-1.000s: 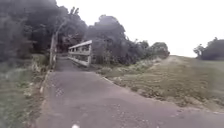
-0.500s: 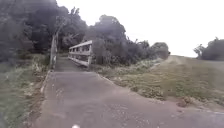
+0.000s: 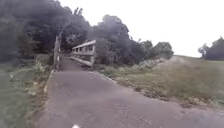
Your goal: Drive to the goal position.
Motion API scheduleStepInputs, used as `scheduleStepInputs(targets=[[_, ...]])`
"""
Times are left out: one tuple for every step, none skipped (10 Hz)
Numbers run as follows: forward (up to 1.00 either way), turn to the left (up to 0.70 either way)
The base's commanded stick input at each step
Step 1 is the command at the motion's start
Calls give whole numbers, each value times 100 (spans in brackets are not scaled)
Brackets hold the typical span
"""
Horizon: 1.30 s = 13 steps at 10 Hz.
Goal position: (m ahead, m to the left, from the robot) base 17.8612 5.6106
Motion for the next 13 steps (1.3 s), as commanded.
scheduleStepInputs(targets=[[0,45],[0,55],[0,60],[0,60],[0,60],[0,60],[0,60],[0,60],[0,60],[0,60],[0,60],[0,60],[0,60]])
